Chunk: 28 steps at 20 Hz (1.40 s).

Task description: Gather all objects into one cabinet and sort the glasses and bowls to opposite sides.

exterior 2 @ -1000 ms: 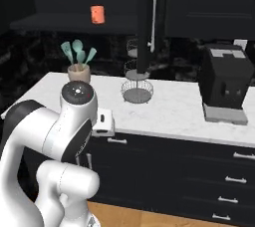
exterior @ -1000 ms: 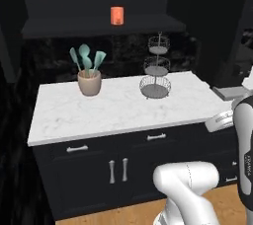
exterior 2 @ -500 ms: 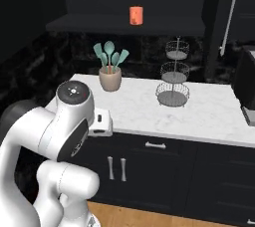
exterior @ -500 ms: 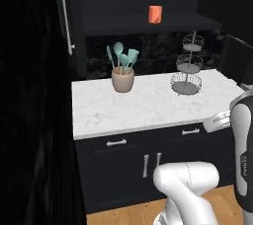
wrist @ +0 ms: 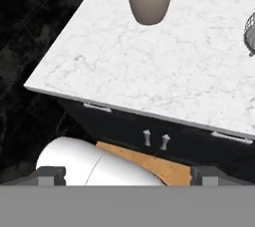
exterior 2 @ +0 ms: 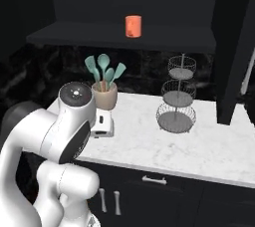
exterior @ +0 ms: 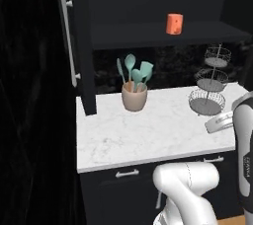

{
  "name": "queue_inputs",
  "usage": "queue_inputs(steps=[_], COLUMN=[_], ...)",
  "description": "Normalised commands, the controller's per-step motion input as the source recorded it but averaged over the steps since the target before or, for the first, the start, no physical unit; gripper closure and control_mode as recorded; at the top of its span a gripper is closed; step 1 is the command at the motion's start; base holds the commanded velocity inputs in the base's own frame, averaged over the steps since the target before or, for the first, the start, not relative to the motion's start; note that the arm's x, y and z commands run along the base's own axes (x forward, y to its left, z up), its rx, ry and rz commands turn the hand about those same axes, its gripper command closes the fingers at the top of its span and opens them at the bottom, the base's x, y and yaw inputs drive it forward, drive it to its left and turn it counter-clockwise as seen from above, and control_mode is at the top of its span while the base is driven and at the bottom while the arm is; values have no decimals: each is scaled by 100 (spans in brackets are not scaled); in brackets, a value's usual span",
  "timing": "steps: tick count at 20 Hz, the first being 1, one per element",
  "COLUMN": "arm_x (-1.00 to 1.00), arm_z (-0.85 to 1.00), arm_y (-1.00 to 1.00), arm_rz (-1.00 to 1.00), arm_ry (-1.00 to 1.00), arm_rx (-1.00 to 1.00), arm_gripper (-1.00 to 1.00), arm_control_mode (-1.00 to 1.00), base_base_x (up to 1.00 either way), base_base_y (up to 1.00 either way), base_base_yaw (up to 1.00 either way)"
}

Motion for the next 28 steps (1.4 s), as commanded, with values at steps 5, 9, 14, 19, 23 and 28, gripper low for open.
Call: queue_inputs(steps=[5,9,14,19,23,28], arm_x=[0,0,0,0,0,0], arm_z=[0,0,0,0,0,0], arm_y=[0,0,0,0,0,0], arm_rz=[0,0,0,0,0,0], arm_ry=[0,0,0,0,0,0], arm_rx=[0,0,0,0,0,0], arm_gripper=[-100,-100,-100,-100,-100,-100], arm_control_mode=[100,100,100,100,100,-100], base_base_x=[100,100,100,63,45,1], base_base_y=[-16,-37,-40,-46,-38,-6], base_base_yaw=[15,19,10,-5,-6,0])
